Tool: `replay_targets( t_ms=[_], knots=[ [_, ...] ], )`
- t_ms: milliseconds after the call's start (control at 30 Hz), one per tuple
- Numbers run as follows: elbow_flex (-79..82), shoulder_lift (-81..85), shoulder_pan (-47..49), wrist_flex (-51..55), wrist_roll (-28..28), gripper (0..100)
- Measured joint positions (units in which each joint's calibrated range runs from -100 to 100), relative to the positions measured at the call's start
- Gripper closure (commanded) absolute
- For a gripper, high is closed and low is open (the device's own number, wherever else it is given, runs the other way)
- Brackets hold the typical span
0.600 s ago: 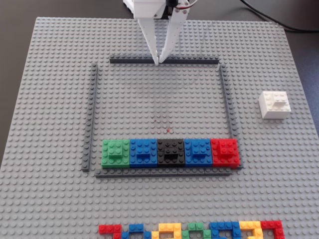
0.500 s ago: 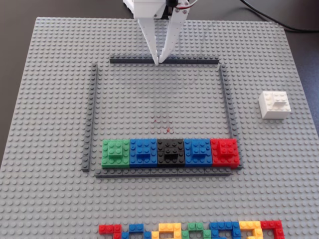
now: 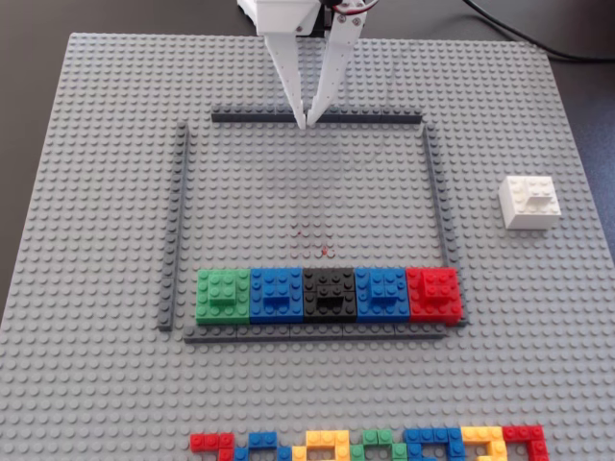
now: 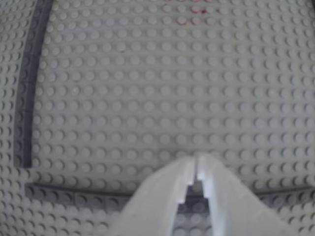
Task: Grab the cube and place it into the grid
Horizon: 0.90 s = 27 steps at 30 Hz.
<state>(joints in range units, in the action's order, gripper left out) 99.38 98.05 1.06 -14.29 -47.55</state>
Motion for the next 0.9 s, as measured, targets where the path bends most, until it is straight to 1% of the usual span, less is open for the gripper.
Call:
replay_targets(
  t_ms=[700,900],
  knots=[
    [-0.18,0.00,1.53,-0.63,0.54,100],
    [-5.74,-6.53,2.19,-1.61,0.78,100]
  ],
)
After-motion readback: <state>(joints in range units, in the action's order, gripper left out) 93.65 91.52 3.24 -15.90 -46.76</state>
